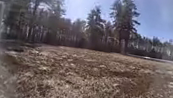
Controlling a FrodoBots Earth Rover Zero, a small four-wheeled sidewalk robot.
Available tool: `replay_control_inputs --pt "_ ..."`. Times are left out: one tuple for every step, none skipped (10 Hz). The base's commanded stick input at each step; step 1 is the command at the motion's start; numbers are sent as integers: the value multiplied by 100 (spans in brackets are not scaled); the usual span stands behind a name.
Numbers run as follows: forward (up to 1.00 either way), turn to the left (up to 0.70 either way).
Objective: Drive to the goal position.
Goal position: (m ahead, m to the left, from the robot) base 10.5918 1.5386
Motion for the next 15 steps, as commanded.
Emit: replay_control_inputs --pt "50 0" --pt "50 0" --pt "50 0" --pt "50 0" --pt "50 0" --pt "50 0" --pt "50 0" --pt "50 0" --pt "50 0" --pt "50 0" --pt "50 0" --pt "50 0" --pt "50 0" --pt "50 0" --pt "50 0"
